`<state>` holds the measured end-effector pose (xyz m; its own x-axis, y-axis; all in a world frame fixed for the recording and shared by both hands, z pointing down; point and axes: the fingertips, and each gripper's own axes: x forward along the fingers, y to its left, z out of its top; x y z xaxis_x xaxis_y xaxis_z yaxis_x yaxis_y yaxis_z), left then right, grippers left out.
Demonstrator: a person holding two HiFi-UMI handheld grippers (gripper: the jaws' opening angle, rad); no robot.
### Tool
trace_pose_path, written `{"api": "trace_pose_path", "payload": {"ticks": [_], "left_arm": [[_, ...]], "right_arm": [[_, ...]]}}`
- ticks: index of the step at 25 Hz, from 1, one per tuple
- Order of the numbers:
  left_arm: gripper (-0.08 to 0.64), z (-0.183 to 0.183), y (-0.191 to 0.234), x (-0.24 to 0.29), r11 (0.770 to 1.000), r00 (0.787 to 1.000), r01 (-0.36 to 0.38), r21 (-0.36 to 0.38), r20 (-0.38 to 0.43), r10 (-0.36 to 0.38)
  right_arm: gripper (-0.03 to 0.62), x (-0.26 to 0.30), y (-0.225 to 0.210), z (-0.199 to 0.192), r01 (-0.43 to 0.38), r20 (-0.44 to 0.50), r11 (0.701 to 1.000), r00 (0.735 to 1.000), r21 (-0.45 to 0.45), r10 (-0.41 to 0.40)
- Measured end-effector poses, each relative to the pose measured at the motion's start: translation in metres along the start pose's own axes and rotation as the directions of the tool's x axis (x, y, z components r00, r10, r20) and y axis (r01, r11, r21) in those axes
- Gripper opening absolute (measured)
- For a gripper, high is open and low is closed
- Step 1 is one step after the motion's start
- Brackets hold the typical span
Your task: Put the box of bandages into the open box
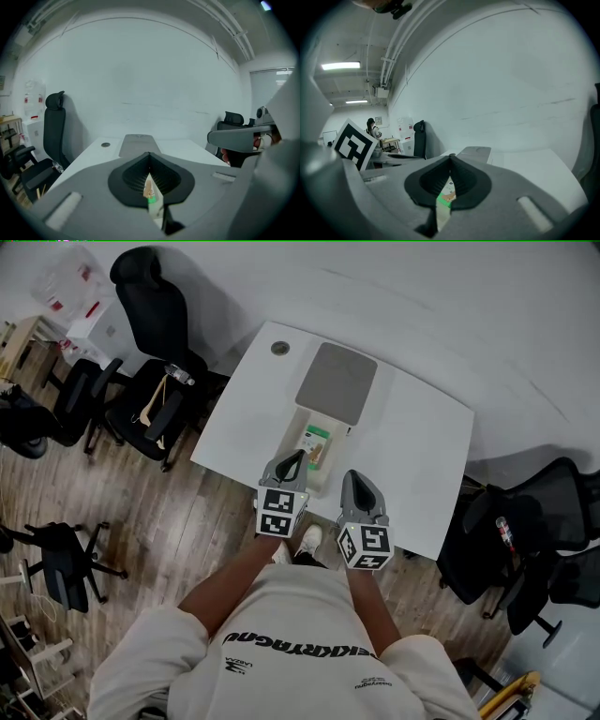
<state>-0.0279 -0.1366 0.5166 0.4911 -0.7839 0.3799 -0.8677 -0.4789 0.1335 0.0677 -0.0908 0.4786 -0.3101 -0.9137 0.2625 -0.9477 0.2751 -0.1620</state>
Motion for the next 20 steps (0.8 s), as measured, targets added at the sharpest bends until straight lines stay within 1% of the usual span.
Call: {"api": "trace_pose_path", "payload": {"ticks": [5,10,20], "left_arm": [[-0.005,0.003,-0.005,-0.01,1.0,0.999,0.002,0.009,0.04,-0.002],[-0.004,0.006,-0.009,-0.019,0.999,0.998,-0.001,0.052,0.057,-0.002],[-0.003,0.018,-0.025,-0.035,0.998,0.994,0.012,0.066,0.109,-0.019]], "right_arm": [[-0.002,-0.003,0.0,0.003,0.002,0.013,1.0,1.0,0.0,-0.002],[-0.002,-0.005,0.004,0.005,0.002,0.019,1.0,1.0,-0.015,-0.002],[-0.003,-0.014,-0.001,0.008,0.013,0.034,1.0,0.999,-0.023,-0.012]]}}
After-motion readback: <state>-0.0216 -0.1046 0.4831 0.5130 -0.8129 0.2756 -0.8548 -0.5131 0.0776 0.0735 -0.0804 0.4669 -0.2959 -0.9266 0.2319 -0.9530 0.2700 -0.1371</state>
